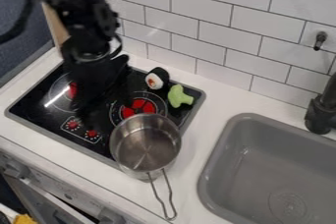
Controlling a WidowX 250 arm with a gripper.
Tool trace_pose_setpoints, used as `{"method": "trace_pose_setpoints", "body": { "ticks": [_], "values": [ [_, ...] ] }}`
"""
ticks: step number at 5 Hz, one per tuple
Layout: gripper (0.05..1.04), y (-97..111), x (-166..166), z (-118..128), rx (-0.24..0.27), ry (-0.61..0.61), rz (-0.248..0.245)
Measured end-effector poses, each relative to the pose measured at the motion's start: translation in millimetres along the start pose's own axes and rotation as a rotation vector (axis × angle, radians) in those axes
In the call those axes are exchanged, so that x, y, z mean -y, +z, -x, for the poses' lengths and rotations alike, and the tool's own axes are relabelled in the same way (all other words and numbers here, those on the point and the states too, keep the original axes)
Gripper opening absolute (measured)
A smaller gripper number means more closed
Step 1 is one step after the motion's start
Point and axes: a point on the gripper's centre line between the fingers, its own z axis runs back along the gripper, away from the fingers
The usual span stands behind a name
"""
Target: Move the green thing to bottom of left burner
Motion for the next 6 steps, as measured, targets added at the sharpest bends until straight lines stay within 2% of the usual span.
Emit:
{"method": "trace_pose_setpoints", "body": {
  "ticks": [1,2,3,4,5,6],
  "values": [
    [1.001,3.0,15.9,4.5,0.013,-0.023,0.016],
    [1.001,0.8,37.1,14.4,0.068,-0.058,0.032],
    [1.001,-7.9,60.1,23.9,0.101,-0.115,0.072],
    [1.001,-20.3,82.4,26.8,0.083,-0.146,0.085],
    [1.001,-29.5,106.1,32.0,0.041,-0.174,0.095],
    [1.001,-43.4,116.4,32.7,0.010,-0.171,0.069]
  ]
}}
